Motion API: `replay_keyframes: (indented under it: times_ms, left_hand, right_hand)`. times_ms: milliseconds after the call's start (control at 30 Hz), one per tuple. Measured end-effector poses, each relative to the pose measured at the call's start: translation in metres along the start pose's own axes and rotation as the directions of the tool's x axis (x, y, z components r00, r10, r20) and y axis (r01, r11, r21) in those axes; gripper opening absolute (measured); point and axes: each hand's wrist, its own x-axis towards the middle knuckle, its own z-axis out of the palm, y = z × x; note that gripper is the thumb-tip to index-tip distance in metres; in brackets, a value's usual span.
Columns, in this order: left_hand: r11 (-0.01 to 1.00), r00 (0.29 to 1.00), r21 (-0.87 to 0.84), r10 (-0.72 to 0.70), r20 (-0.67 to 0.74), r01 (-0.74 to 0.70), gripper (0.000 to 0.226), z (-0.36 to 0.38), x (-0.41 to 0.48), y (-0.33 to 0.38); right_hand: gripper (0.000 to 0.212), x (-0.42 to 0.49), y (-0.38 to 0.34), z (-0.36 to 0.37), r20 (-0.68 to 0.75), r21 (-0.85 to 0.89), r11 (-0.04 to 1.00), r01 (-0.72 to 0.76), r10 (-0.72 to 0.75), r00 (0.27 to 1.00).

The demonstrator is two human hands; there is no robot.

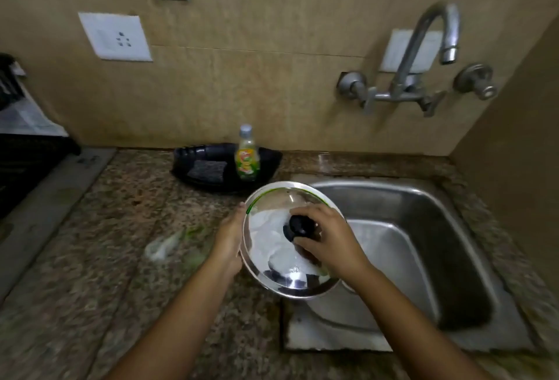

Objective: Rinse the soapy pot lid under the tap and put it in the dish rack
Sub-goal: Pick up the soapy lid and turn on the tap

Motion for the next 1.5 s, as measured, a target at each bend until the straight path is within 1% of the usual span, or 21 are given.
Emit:
replay_keyframes:
  times_ms: [67, 100, 167, 233, 300, 367, 433, 533, 633, 700, 800, 833, 900, 933, 967, 1067, 1100, 1233, 1367, 1500]
  left_hand:
    - [0.999, 0.999, -0.044, 0.000, -0.049, -0.002, 0.032, 0.035, -0.008, -0.012]
    - [0.999, 0.997, -0.054, -0.007, -0.071, 0.003, 0.032, 0.052, -0.012, -0.018]
    - [0.997, 0.995, -0.081, -0.005, -0.095, -0.003, 0.032, 0.079, -0.019, -0.029]
    - [0.993, 0.994, -0.121, -0.005, -0.105, -0.008, 0.032, 0.103, -0.021, -0.042]
    - [0.989, 0.995, -0.147, 0.010, -0.103, -0.025, 0.035, 0.121, -0.022, -0.050]
    - [0.987, 0.991, -0.152, 0.023, -0.135, -0.044, 0.040, 0.135, -0.017, -0.058]
    - [0.985, 0.976, -0.157, 0.030, -0.216, -0.065, 0.035, 0.148, -0.013, -0.060]
    - [0.992, 0.960, -0.095, 0.057, -0.272, -0.086, 0.035, 0.166, -0.012, -0.051]
    - [0.992, 0.957, -0.074, 0.079, -0.279, -0.103, 0.037, 0.177, -0.007, -0.043]
    - [0.992, 0.948, -0.033, 0.107, -0.301, -0.122, 0.039, 0.186, -0.008, -0.032]
    - [0.985, 0.938, -0.003, 0.163, -0.306, -0.172, 0.039, 0.203, -0.010, -0.016]
    - [0.985, 0.937, 0.005, 0.168, -0.305, -0.174, 0.040, 0.207, -0.008, -0.014]
    - [0.984, 0.939, -0.009, 0.169, -0.299, -0.180, 0.040, 0.216, -0.003, -0.010]
    - [0.981, 0.937, -0.026, 0.176, -0.301, -0.192, 0.040, 0.219, -0.002, -0.008]
    - [0.981, 0.939, -0.045, 0.166, -0.300, -0.188, 0.039, 0.224, 0.000, -0.005]
    - [0.988, 0.948, -0.051, 0.126, -0.292, -0.147, 0.037, 0.234, 0.006, -0.002]
    - [0.988, 0.949, -0.047, 0.127, -0.289, -0.146, 0.038, 0.236, 0.007, -0.002]
    - [0.985, 0.940, -0.057, 0.138, -0.311, -0.164, 0.047, 0.238, 0.021, -0.012]
    - [0.986, 0.949, -0.062, 0.130, -0.287, -0.154, 0.045, 0.240, 0.024, -0.014]
    - [0.989, 0.960, -0.075, 0.106, -0.259, -0.130, 0.040, 0.242, 0.022, -0.014]
  right_hand:
    - [0.049, -0.010, 0.022, -0.031, 0.006, -0.015, 1.000, 0.015, -0.015, 1.000]
    - [0.046, -0.014, 0.034, -0.048, -0.015, 0.005, 1.000, 0.023, -0.023, 1.000]
    - [0.030, -0.020, 0.058, -0.082, -0.123, 0.112, 0.994, 0.001, 0.013, 0.992]
    - [0.016, -0.025, 0.086, -0.118, -0.236, 0.259, 0.963, -0.068, 0.132, 0.963]
    - [0.014, -0.026, 0.112, -0.150, -0.293, 0.387, 0.914, -0.125, 0.250, 0.923]
    - [0.014, -0.024, 0.132, -0.173, -0.296, 0.479, 0.864, -0.157, 0.327, 0.897]
    - [0.014, -0.019, 0.150, -0.188, -0.267, 0.549, 0.813, -0.195, 0.391, 0.881]
    - [0.019, -0.001, 0.171, -0.200, -0.186, 0.680, 0.690, -0.247, 0.488, 0.853]
    - [0.022, 0.029, 0.183, -0.212, -0.177, 0.759, 0.606, -0.237, 0.543, 0.821]
    - [0.019, 0.051, 0.180, -0.221, -0.198, 0.782, 0.585, -0.215, 0.561, 0.804]
    - [0.017, 0.086, 0.175, -0.229, -0.260, 0.777, 0.608, -0.164, 0.547, 0.796]
    - [0.022, 0.097, 0.173, -0.232, -0.284, 0.755, 0.637, -0.154, 0.530, 0.799]
    - [0.047, 0.119, 0.170, -0.236, -0.324, 0.683, 0.713, -0.160, 0.491, 0.808]
    - [0.056, 0.127, 0.168, -0.236, -0.339, 0.645, 0.747, -0.165, 0.472, 0.814]
    - [0.057, 0.132, 0.163, -0.237, -0.346, 0.616, 0.770, -0.166, 0.453, 0.821]
    - [0.032, 0.140, 0.149, -0.237, -0.396, 0.527, 0.835, -0.160, 0.408, 0.823]
    - [0.031, 0.143, 0.147, -0.236, -0.411, 0.506, 0.847, -0.163, 0.403, 0.818]
    - [0.039, 0.149, 0.144, -0.232, -0.456, 0.422, 0.881, -0.213, 0.410, 0.790]
    - [0.041, 0.152, 0.147, -0.228, -0.486, 0.468, 0.863, -0.191, 0.431, 0.760]
    - [0.041, 0.149, 0.145, -0.232, -0.452, 0.495, 0.845, -0.203, 0.450, 0.770]
